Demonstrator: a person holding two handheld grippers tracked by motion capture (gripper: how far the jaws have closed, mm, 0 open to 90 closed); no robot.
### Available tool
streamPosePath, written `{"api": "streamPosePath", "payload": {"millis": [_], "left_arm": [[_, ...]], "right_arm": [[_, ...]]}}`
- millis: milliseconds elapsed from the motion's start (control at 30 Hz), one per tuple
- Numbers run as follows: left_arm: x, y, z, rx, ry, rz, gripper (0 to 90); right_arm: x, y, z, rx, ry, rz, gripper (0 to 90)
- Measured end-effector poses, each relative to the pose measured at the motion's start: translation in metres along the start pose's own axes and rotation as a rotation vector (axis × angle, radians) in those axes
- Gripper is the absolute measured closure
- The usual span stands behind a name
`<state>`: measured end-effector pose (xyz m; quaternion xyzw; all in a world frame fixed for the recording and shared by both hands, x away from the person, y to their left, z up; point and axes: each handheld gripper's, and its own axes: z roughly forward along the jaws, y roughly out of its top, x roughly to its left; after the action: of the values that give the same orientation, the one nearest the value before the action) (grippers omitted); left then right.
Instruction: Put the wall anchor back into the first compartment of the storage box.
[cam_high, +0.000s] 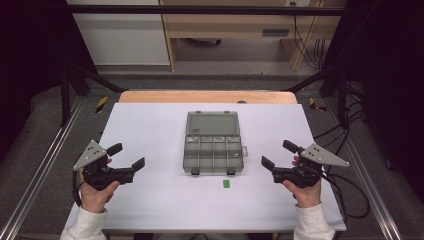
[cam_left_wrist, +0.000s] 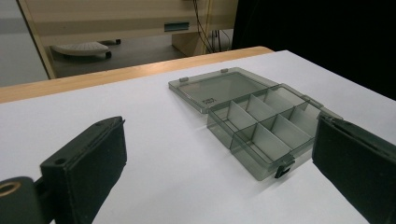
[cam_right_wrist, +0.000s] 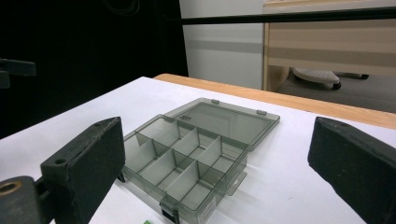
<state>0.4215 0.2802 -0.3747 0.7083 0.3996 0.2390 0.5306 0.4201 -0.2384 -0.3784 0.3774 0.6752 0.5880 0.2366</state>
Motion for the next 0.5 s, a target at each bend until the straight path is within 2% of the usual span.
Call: {"api": "streamPosePath", "payload": {"millis": [300, 500], "left_arm": [[-0.008, -0.001, 0.007, 0.016, -0.008, 0.020, 3.1], [-0.019, -0.003, 0.016, 0.038, -0.027, 0.040, 3.5]], "right_arm": [[-0.003, -0.001, -0.002, -0.003, -0.007, 0.006, 4.4], [-0.006, 0.000, -0.006, -0.006, -0.016, 0.010, 4.6]]}}
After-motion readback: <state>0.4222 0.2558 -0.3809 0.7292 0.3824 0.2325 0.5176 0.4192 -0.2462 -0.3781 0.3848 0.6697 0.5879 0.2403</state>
